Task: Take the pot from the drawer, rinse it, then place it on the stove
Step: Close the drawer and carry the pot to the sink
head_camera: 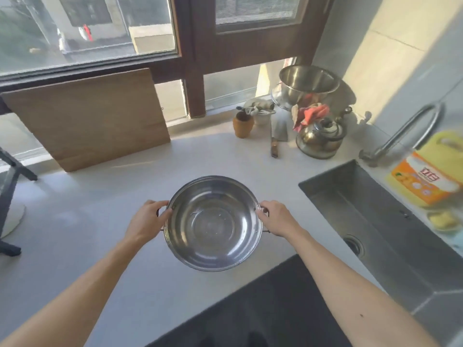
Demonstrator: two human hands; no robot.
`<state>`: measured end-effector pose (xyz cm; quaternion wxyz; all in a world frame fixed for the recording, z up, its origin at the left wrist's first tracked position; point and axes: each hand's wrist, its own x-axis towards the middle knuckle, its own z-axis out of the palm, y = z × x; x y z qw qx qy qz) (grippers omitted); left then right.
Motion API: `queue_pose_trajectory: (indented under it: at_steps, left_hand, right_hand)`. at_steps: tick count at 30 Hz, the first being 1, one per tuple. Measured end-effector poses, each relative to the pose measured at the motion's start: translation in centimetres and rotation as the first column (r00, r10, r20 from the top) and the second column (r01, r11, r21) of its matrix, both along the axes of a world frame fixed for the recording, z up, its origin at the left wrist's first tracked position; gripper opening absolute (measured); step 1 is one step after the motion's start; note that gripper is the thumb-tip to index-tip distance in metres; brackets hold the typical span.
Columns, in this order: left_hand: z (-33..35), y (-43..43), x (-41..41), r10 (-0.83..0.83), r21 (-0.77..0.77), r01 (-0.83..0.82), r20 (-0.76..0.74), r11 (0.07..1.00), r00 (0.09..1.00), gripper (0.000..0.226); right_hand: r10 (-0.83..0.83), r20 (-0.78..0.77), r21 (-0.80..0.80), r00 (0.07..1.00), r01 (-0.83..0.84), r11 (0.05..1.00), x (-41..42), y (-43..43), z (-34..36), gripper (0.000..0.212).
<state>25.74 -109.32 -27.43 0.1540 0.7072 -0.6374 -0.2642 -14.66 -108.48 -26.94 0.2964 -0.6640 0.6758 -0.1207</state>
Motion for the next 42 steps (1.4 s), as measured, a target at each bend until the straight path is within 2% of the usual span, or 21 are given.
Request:
queue_pose_trajectory:
  at_steps: [5, 9, 15, 19, 24, 31, 37, 42]
  left_hand:
    - [3.0, -6.8, -14.2, -0.272, -0.077, 0.272, 0.002, 0.959, 0.962, 0.026]
    - [3.9, -10.8, -27.5, -0.439, -0.098, 0.435, -0.019, 0.895, 0.898, 0.028]
    - [3.4, -13.6, -46.2, -0.621, -0.095, 0.617, -0.026, 0.781, 0.783, 0.019]
    - [2.2, -14.0, -54.7, -0.680, -0.067, 0.678, -0.009, 0.732, 0.733, 0.022]
    - [-1.8, -15.6, -60.1, -0.732, 0.030, 0.732, 0.056, 0.681, 0.679, 0.030]
    - [-9.7, -19.0, -64.3, -0.757, 0.163, 0.740, 0.088, 0.653, 0.648, 0.036]
    - [-18.0, -21.5, -65.8, -0.771, 0.238, 0.739, 0.087, 0.631, 0.631, 0.036]
    - [-23.1, -21.9, -65.5, -0.796, 0.256, 0.762, 0.053, 0.595, 0.604, 0.032]
  right_hand:
    - [-0.268, -0.008, -0.077, 0.963, 0.267, 0.961, -12.4, 2.7, 2.4, 0.026]
    - [-0.480, 0.017, -0.124, 0.877, 0.478, 0.869, -22.9, 6.2, 3.4, 0.024]
    - [-0.655, 0.047, -0.092, 0.754, 0.656, 0.749, -36.6, 11.9, 3.1, 0.026]
    - [-0.735, 0.090, -0.046, 0.672, 0.740, 0.671, -42.4, 14.0, 1.3, 0.027]
    - [-0.784, 0.131, 0.020, 0.607, 0.789, 0.614, -45.3, 14.7, -3.0, 0.034]
    - [-0.851, 0.130, 0.115, 0.508, 0.845, 0.522, -45.8, 12.6, -13.3, 0.029]
    - [-0.882, 0.160, 0.182, 0.443, 0.865, 0.468, -45.6, 10.6, -22.7, 0.034]
    - [-0.906, 0.115, 0.184, 0.407, 0.888, 0.422, -45.9, 9.7, -27.5, 0.032]
